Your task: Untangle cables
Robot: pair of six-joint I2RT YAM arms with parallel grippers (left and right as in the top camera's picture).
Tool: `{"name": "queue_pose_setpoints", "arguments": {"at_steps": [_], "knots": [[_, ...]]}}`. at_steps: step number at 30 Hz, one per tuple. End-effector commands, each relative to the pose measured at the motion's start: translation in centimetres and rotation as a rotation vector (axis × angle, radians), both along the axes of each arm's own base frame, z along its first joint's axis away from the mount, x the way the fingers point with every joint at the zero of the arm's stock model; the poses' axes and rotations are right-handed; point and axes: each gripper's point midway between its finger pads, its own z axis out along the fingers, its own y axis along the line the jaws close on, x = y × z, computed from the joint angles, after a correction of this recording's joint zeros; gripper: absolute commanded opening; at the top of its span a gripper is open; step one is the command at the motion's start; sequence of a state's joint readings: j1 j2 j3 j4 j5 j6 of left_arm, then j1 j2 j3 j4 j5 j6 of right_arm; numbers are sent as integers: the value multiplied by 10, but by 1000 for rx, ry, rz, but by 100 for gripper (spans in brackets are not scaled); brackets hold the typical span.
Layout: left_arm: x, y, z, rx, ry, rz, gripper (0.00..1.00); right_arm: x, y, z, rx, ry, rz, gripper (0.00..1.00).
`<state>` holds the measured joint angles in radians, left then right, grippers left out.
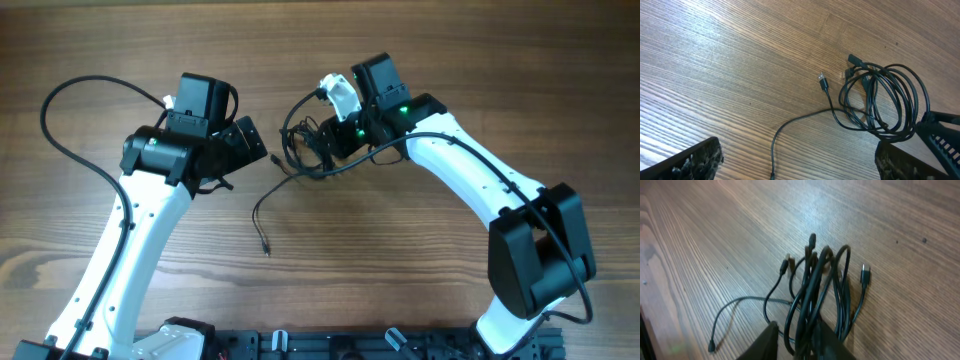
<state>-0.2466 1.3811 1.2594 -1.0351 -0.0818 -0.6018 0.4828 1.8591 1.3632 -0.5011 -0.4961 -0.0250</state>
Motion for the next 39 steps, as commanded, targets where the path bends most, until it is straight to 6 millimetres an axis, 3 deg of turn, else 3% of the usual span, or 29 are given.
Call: {"name": "queue_pose_setpoints", "arguments": {"at_steps": [1,5,6,7,9,16,17,19,21,24,28,30,31,35,37,39], "knots": [[1,4,3,9,-12,25,100,0,8,-2,34,29,-6,19],[1,4,3,9,-12,25,100,-4,20,-2,45,27,6,14],[1,4,3,9,-12,25,100,-6,25,-5,44,29,16,18],[0,3,3,3,-9,22,100,-9,30,-11,40,38,26,33],[-2,3,2,2,2,21,100,-15,36,-25,18,57,41,45],[-5,4,0,6,15,21,100,-17,36,-38,-6,94,19,48],[-5,4,0,5,15,21,100,-16,35,-39,-11,102,0,45],[-5,4,0,6,16,21,100,-17,34,-40,-14,107,0,21],[-6,4,0,7,17,21,100,-20,32,-42,-21,135,-13,4],[-6,4,0,9,19,18,100,-32,29,-32,1,192,-1,4],[-6,4,0,9,18,18,100,-35,16,26,56,170,-9,4],[-6,4,0,8,18,18,100,-40,10,80,92,82,13,4],[-5,4,1,7,14,18,100,-45,6,118,120,5,35,4],[-2,3,2,3,0,18,100,-65,-9,219,209,-288,76,4],[-1,0,2,-12,-2,11,100,-72,-24,259,232,-424,30,4],[-1,-1,3,-16,-4,10,100,-82,-30,283,266,-492,25,4]]}}
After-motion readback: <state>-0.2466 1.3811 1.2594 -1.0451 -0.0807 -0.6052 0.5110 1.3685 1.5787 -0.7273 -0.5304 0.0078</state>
